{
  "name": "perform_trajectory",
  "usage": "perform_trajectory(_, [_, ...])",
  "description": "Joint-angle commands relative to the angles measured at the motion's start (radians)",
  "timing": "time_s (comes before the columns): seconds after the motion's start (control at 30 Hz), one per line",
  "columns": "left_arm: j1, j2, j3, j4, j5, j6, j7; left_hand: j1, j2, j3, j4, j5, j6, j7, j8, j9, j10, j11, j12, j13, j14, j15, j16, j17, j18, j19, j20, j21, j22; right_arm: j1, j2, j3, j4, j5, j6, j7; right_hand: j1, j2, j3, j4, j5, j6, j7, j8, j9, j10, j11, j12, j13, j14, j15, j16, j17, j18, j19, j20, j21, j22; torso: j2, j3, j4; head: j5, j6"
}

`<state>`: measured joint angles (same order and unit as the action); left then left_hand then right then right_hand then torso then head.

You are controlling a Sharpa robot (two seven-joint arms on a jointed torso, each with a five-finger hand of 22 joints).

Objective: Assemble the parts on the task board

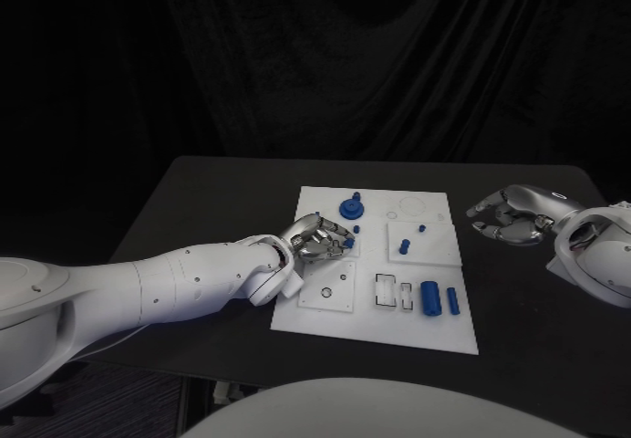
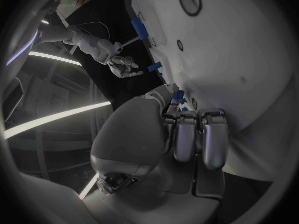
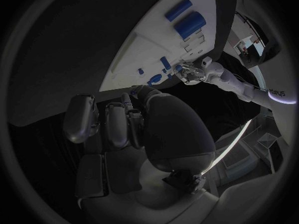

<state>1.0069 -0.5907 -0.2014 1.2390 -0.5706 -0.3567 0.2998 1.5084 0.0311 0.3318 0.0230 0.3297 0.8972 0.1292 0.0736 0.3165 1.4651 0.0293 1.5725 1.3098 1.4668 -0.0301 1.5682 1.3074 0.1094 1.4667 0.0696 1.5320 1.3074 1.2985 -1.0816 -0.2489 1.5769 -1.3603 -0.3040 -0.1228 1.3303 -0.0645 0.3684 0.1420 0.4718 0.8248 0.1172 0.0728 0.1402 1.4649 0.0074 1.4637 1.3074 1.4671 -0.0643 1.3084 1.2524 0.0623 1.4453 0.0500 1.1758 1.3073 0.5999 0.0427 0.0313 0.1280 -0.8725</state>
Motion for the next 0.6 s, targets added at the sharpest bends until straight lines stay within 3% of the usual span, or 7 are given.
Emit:
perform_trajectory(0.03, [-0.013,-0.003,-0.011,-0.010,0.002,0.013,-0.103,-0.004,0.007,0.009,-0.001,-0.004,0.005,0.007,0.001,0.000,0.106,0.009,-0.002,0.261,0.104,0.008,0.003,0.263,-0.100,0.087,0.012,0.004,0.251,-0.003,-0.002,0.001,0.002,-0.002,0.004,-0.004,-0.006,0.006,0.006,-0.002,0.005,0.000,-0.004,-0.004,-0.002,-0.001,0.002,-0.003,0.146,0.029,0.006,-0.006,0.000,0.019,-0.006,0.000,-0.007,0.152,0.000,-0.0001,-0.0007,0.001,0.000])
perform_trajectory(0.6, [-0.014,-0.003,-0.011,-0.003,-0.042,-0.021,-0.164,-0.017,0.000,0.047,-0.026,0.006,-0.004,0.016,0.002,-0.014,0.106,0.023,-0.002,0.261,0.104,0.019,0.003,0.263,-0.102,0.090,0.023,0.009,0.253,-0.004,-0.001,0.001,0.006,-0.002,0.000,0.000,-0.004,0.005,0.009,-0.006,0.004,-0.010,-0.006,-0.008,-0.005,-0.002,0.001,-0.004,0.145,0.029,0.005,-0.005,0.001,0.019,-0.005,0.000,-0.007,0.152,0.000,-0.0005,0.0002,-0.001,0.000])
